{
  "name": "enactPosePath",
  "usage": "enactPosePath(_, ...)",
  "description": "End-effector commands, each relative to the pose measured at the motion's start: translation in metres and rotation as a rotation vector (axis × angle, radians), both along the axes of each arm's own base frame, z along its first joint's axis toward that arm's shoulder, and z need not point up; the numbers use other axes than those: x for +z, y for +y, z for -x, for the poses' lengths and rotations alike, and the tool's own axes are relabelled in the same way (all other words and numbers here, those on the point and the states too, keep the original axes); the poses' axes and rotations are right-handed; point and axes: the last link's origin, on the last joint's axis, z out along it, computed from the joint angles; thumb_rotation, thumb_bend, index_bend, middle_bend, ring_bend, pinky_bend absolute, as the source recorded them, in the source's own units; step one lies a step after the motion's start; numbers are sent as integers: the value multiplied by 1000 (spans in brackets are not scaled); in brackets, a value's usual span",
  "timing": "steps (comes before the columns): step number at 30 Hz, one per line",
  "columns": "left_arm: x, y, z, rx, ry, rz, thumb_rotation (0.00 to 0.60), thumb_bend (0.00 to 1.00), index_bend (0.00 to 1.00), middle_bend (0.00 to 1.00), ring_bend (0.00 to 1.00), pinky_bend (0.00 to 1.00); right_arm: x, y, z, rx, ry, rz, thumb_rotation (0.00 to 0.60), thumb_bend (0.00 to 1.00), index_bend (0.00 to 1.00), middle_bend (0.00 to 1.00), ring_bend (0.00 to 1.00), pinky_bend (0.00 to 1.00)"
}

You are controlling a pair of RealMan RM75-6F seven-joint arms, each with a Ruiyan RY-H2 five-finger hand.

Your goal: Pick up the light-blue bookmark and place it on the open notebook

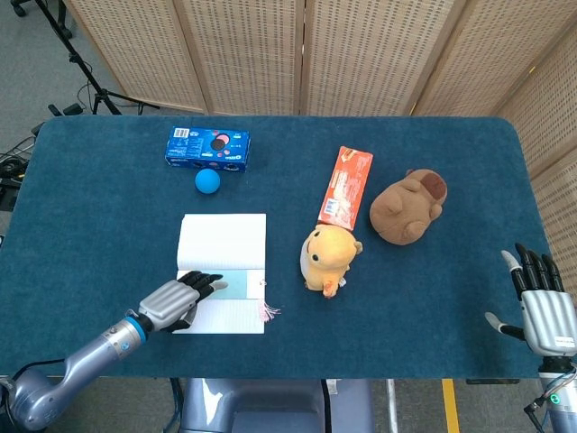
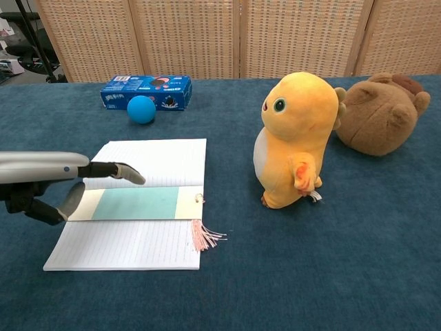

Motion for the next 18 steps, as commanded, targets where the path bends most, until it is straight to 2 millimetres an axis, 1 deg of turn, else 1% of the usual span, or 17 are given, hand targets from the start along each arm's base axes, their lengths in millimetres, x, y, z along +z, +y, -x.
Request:
enactPosePath(1, 24, -4, 2, -9, -40, -67, 600, 850, 0, 0, 0, 0, 0, 0, 0, 0, -2, 1, 600, 0, 0, 0, 0, 0)
enactPosePath(2, 30, -5, 4, -8, -46, -89, 600, 744, 0, 0, 0, 0, 0, 0, 0, 1, -2, 1, 600, 0, 0, 0, 0, 0)
enactPosePath(4, 47, -5, 12, -8, -56, -162, 600, 361, 0, 0, 0, 0, 1, 1, -1, 3, -4, 3, 600, 0, 0, 0, 0, 0)
enactPosePath(5, 57, -6, 18, -7, -60, -216, 600, 255, 0, 0, 0, 0, 1, 1, -1, 4, -5, 4, 600, 0, 0, 0, 0, 0)
enactPosePath(6, 62, -7, 22, -6, -63, -248, 600, 139, 0, 0, 0, 0, 1, 1, -1, 4, -5, 5, 600, 0, 0, 0, 0, 0)
enactPosePath(7, 71, -8, 30, 2, -66, -310, 600, 64, 0, 0, 0, 0, 1, 1, -1, 5, -5, 5, 600, 0, 0, 0, 0, 0)
enactPosePath(9, 88, -13, 52, 45, -70, -454, 600, 13, 0, 0, 0, 0, 1, 2, -2, 9, -3, 3, 600, 0, 0, 0, 0, 0)
enactPosePath(10, 103, -19, 71, 93, -64, -569, 600, 3, 0, 0, 0, 0, 0, 3, -2, 13, 0, 1, 600, 0, 0, 0, 0, 0)
enactPosePath(11, 106, -26, 82, 102, -69, -640, 600, 1, 0, 0, 0, 0, 0, 3, -3, 16, 2, 3, 600, 0, 0, 0, 0, 0)
enactPosePath(14, 112, -35, 98, 120, -76, -735, 600, 0, 0, 0, 0, 0, 0, 4, -4, 20, 4, 8, 600, 0, 0, 0, 0, 0)
enactPosePath(18, 119, -41, 113, 158, -76, -790, 600, 0, 0, 0, 0, 0, 0, 4, -4, 26, 4, 17, 600, 0, 0, 0, 0, 0)
